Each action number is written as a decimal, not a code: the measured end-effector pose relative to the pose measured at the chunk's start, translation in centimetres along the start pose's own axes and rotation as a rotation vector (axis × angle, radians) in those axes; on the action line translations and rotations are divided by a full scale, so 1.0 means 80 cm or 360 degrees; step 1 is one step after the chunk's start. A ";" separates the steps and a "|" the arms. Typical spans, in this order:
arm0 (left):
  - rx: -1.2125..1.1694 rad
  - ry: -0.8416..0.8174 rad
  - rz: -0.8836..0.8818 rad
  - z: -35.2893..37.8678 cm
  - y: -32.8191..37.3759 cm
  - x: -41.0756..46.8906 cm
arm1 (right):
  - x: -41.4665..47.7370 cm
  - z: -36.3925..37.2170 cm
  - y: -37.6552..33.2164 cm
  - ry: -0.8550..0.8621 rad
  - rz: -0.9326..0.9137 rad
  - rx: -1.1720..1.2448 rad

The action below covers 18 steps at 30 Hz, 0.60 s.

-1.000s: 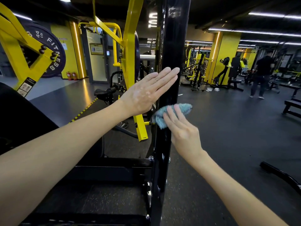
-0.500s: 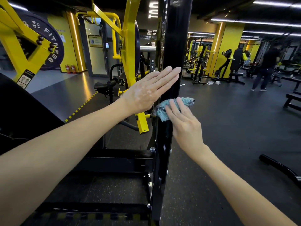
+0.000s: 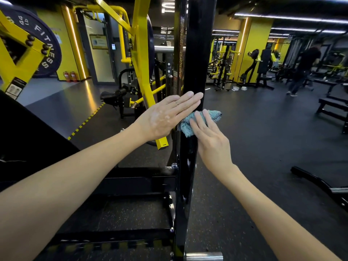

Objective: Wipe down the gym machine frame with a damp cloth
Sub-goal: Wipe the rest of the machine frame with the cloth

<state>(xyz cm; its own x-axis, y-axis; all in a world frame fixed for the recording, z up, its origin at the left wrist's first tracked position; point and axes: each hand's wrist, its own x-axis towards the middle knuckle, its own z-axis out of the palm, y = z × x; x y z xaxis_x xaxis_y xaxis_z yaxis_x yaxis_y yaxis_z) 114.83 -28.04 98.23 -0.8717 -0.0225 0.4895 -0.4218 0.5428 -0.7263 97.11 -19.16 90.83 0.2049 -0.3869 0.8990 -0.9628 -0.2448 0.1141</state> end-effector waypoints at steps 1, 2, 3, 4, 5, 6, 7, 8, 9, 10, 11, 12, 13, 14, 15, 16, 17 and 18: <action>-0.0020 0.0002 0.0008 0.003 0.002 -0.003 | -0.009 0.007 -0.003 0.0007 0.0017 0.0013; -0.0047 0.0013 0.0012 0.006 0.005 -0.007 | -0.025 0.015 -0.007 0.0001 0.0010 0.0020; -0.0067 0.0023 0.0022 0.009 0.009 -0.011 | -0.046 0.022 -0.010 -0.0030 -0.0017 0.0024; -0.0075 0.0025 0.0040 0.013 0.013 -0.016 | -0.068 0.028 -0.013 -0.0086 -0.0051 0.0022; -0.0083 0.0023 0.0060 0.017 0.018 -0.020 | -0.087 0.031 -0.015 -0.0160 -0.0086 0.0007; -0.0097 0.0020 0.0071 0.020 0.023 -0.024 | -0.101 0.032 -0.018 -0.0237 -0.0113 -0.0021; -0.0120 0.0019 0.0072 0.022 0.027 -0.027 | -0.108 0.031 -0.019 -0.0301 -0.0124 -0.0050; -0.0144 0.0020 0.0065 0.023 0.030 -0.029 | -0.110 0.029 -0.020 -0.0351 -0.0127 -0.0073; -0.0158 0.0019 0.0061 0.024 0.032 -0.030 | -0.107 0.025 -0.021 -0.0369 -0.0132 -0.0091; -0.0160 0.0014 0.0059 0.025 0.033 -0.030 | -0.099 0.020 -0.020 -0.0359 -0.0135 -0.0103; -0.0156 0.0012 0.0060 0.025 0.033 -0.030 | -0.087 0.015 -0.019 -0.0313 -0.0129 -0.0108; -0.0153 0.0012 0.0062 0.026 0.032 -0.030 | -0.071 0.010 -0.017 -0.0248 -0.0107 -0.0109; -0.0155 0.0008 0.0061 0.027 0.031 -0.030 | -0.055 0.006 -0.014 -0.0172 -0.0081 -0.0105; -0.0160 -0.0001 0.0056 0.027 0.031 -0.031 | -0.041 0.004 -0.013 -0.0109 -0.0054 -0.0099; -0.0165 -0.0002 0.0050 0.027 0.030 -0.032 | -0.032 0.005 -0.012 -0.0056 -0.0033 -0.0089; -0.0169 0.0004 0.0046 0.028 0.030 -0.032 | -0.030 0.009 -0.012 -0.0027 -0.0013 -0.0069; -0.0180 0.0011 0.0041 0.028 0.031 -0.032 | -0.035 0.014 -0.014 -0.0005 0.0010 -0.0046; -0.0193 0.0021 0.0031 0.029 0.032 -0.031 | -0.046 0.019 -0.015 -0.0001 0.0019 -0.0026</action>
<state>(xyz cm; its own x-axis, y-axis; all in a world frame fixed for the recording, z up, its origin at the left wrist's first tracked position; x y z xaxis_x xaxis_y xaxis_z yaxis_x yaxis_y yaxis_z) 115.33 -28.54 94.01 -0.8756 -0.0003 0.4830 -0.3710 0.6407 -0.6722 97.77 -18.84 86.75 0.1935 -0.3902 0.9002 -0.9679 -0.2258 0.1102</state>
